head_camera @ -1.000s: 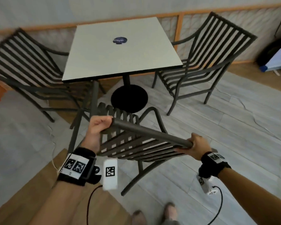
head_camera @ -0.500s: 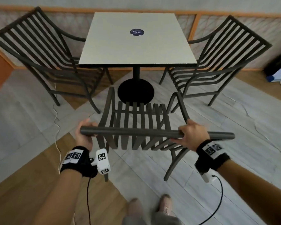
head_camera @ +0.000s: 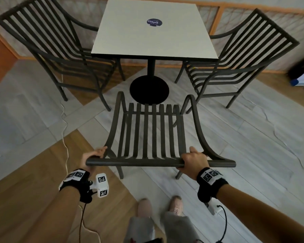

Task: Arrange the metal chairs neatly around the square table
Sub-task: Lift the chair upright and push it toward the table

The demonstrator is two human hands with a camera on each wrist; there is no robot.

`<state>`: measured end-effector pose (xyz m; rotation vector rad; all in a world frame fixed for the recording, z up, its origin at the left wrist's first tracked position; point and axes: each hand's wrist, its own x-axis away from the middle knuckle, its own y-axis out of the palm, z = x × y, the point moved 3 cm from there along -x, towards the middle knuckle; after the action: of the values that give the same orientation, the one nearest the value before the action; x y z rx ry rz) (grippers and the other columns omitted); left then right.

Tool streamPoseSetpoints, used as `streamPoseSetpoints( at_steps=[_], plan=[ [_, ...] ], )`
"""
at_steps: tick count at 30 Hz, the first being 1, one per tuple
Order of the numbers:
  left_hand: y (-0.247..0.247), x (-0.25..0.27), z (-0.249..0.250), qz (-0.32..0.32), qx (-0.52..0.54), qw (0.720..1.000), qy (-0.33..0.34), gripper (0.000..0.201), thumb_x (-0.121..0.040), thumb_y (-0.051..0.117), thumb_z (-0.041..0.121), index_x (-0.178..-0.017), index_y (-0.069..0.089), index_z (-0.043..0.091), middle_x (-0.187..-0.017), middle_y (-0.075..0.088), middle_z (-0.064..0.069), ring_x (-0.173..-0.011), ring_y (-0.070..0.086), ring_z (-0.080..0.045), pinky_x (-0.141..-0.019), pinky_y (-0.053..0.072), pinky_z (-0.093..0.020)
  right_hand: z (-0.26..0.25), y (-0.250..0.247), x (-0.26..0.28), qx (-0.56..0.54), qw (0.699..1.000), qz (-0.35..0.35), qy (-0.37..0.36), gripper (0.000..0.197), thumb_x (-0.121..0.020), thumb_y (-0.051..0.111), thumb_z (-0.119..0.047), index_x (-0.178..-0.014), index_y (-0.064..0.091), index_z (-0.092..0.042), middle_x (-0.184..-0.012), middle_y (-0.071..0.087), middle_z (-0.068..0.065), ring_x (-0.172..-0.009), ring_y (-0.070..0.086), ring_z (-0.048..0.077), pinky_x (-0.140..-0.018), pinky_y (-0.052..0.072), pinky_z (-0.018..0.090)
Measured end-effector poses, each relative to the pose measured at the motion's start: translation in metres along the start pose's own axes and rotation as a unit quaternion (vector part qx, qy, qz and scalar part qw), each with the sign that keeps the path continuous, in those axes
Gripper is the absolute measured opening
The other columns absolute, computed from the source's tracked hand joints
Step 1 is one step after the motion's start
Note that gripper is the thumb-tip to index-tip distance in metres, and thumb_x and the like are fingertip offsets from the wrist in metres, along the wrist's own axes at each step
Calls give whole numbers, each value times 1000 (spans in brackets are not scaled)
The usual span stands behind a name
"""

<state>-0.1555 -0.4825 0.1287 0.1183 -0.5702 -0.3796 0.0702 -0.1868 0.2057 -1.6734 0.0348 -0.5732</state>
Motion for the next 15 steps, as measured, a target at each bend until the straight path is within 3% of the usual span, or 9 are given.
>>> streamPoseSetpoints(
  at_steps=[3, 4, 6, 7, 9, 11, 12, 13, 15],
  plan=[
    [0, 17, 7, -17, -70, 997, 33, 44, -87, 41, -15, -52, 58, 6, -82, 65, -10, -97, 60, -12, -114, 29, -39, 0, 8, 3, -10, 1000, -8, -1, 29, -85, 59, -48, -87, 63, -20, -61, 33, -13, -82, 38, 12, -65, 35, 28],
    [0, 20, 15, -36, -106, 993, 32, 36, -88, 48, -6, -55, 58, 5, -85, 66, -12, -98, 60, -13, -116, 28, -42, 0, 7, 3, -12, 1000, -9, -11, 27, -85, 59, -46, -86, 63, -19, -64, 40, -11, -82, 40, 13, -64, 34, 28],
    [5, 27, 43, -92, -212, 973, 7, 34, -73, 70, 30, -55, 64, 2, -82, 74, -11, -94, 64, -20, -111, 35, -45, 3, 2, 3, -22, 999, 7, -49, 23, -84, 61, -39, -84, 63, -17, -76, 54, -5, -84, 48, 17, -62, 32, 26],
    [9, 29, 55, -124, -292, 948, -6, 40, -60, 77, 45, -61, 71, 5, -82, 75, -8, -93, 65, -21, -104, 42, -41, 6, 0, 4, -31, 997, 17, -67, 21, -83, 63, -36, -84, 62, -16, -83, 58, -1, -84, 51, 18, -60, 31, 24],
    [26, 39, 70, -193, -446, 873, -34, 51, -50, 82, 57, -82, 77, 19, -92, 74, -3, -96, 64, -18, -92, 45, -32, 17, -1, 8, -44, 995, 25, -84, 22, -81, 65, -38, -90, 59, -18, -91, 61, -1, -82, 55, 19, -59, 31, 21],
    [48, 47, 66, -235, -560, 791, -69, 57, -48, 87, 51, -98, 72, 28, -106, 65, 6, -103, 58, -14, -96, 46, -34, 33, 4, 12, -18, 998, 7, -62, 28, -84, 60, -48, -100, 57, -25, -91, 64, -5, -81, 60, 19, -61, 38, 25],
    [56, 46, 58, -231, -607, 756, -77, 57, -51, 89, 40, -102, 67, 29, -111, 59, 6, -105, 54, -14, -96, 47, -35, 41, 6, 13, 5, 999, -7, -31, 29, -86, 55, -52, -104, 56, -29, -90, 67, -6, -81, 62, 19, -61, 43, 28],
    [62, 44, 53, -220, -643, 730, -72, 53, -56, 88, 26, -102, 62, 30, -114, 54, 3, -106, 52, -15, -95, 49, -35, 46, 7, 13, 27, 999, -20, -5, 28, -87, 52, -52, -107, 56, -33, -89, 69, -6, -81, 65, 19, -61, 46, 30],
    [69, 38, 48, -207, -673, 707, -64, 49, -64, 78, 3, -100, 55, 28, -116, 52, -1, -106, 54, -19, -92, 52, -35, 49, 9, 9, 52, 997, -47, 15, 24, -90, 49, -47, -109, 58, -35, -91, 71, -5, -85, 66, 20, -63, 43, 29]
  ],
)
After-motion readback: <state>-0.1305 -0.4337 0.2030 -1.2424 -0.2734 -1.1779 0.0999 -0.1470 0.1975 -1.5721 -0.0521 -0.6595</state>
